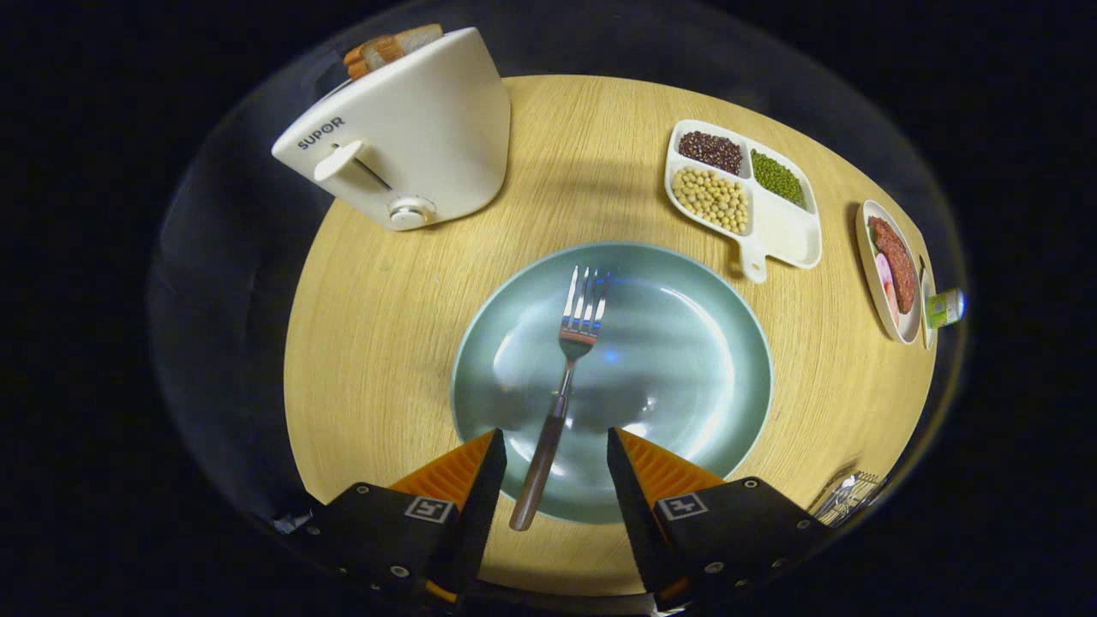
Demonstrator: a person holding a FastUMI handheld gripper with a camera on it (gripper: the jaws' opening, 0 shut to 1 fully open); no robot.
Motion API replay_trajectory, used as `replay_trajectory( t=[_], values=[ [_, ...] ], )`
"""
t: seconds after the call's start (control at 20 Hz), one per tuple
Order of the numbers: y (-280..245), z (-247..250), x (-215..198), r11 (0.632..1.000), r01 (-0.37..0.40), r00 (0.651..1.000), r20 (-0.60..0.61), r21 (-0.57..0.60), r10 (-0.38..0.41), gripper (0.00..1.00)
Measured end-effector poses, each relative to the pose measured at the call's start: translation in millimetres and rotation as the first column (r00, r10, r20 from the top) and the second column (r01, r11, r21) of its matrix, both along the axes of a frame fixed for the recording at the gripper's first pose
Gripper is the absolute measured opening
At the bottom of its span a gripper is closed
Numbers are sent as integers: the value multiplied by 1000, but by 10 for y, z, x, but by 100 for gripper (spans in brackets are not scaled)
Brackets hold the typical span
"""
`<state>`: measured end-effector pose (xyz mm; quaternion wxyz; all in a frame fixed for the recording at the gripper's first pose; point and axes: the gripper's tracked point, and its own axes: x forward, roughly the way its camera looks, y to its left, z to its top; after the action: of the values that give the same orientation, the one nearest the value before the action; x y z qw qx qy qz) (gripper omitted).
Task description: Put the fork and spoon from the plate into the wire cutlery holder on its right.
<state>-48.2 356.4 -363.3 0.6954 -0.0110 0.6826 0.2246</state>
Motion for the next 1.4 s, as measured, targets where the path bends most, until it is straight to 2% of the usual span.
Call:
replay_trajectory(
  t=[0.15,0.4,0.5,0.7,0.9,1.05,1.4],
  values=[
    [99,-90,-57,1000,0,1000,-27,-16,0,59],
    [97,-173,-76,997,19,999,-31,-76,-21,23],
    [51,-218,-51,994,38,999,-27,-101,-41,18],
    [-12,-243,8,993,84,996,-5,-78,-85,10],
    [-118,-218,9,996,74,997,21,-54,-73,6],
    [-218,0,79,997,76,994,80,-29,-73,6],
    [-1071,643,190,986,163,969,185,34,-166,6]
  ],
)
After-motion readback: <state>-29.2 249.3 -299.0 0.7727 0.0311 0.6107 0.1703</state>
